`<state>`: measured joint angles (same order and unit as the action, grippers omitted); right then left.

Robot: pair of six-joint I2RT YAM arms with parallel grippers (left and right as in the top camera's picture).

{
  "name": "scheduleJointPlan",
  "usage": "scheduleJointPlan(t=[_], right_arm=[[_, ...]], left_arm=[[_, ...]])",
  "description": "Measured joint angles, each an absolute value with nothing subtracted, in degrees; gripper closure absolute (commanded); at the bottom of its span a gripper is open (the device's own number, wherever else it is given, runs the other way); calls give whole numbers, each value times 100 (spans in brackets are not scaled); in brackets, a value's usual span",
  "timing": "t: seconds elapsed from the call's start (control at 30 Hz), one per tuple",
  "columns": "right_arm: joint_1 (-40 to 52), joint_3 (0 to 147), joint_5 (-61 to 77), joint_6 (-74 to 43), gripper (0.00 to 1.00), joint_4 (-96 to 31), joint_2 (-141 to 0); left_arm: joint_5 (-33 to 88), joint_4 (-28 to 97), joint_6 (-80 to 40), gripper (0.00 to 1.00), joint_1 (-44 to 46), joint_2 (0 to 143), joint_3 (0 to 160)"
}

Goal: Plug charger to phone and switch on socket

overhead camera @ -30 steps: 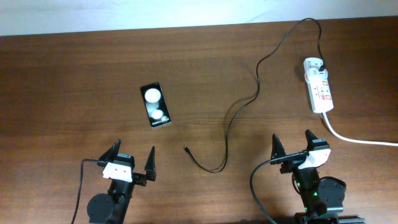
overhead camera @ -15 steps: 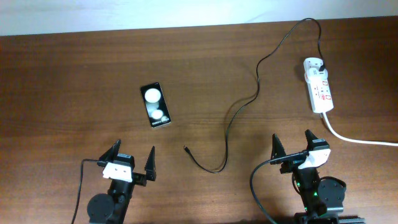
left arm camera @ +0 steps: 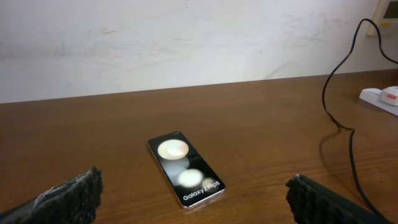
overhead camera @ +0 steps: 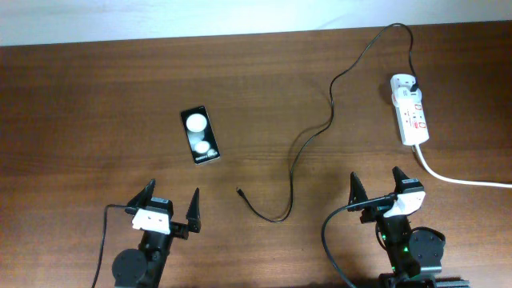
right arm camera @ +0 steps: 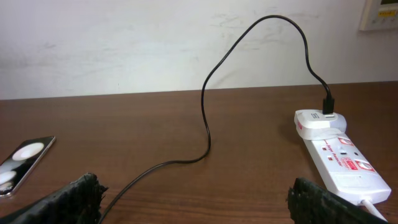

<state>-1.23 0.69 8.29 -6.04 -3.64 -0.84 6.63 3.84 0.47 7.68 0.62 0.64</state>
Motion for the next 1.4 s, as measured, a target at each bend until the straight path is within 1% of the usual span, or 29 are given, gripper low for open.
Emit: scheduleJointPlan(t=[0.67,0.83,0.9,1.07,1.17,1.27,1.4], right_arm=[[-123,69,829,-607,1,-364,-84],[-123,69,829,-602,1,-364,-84],[-123,69,829,-602,1,-364,-84],[-123,69,829,-609,1,-364,-78],[-123,69,827,-607,1,-364,-69],[-121,69,829,-602,1,-364,-69],[-121,69,827,-604,1,-364,-64]], left_arm=[[639,381,47,1,768,62,64],[552,128,45,1,768,62,62],[541,427,45,1,768,64,185],[530,1490,47,1,768,209,1487],[537,1798,47,1,768,906,2453],[648,2287,47,1,766,1929,3489],[961,3544,198,1,757,3815,5531]])
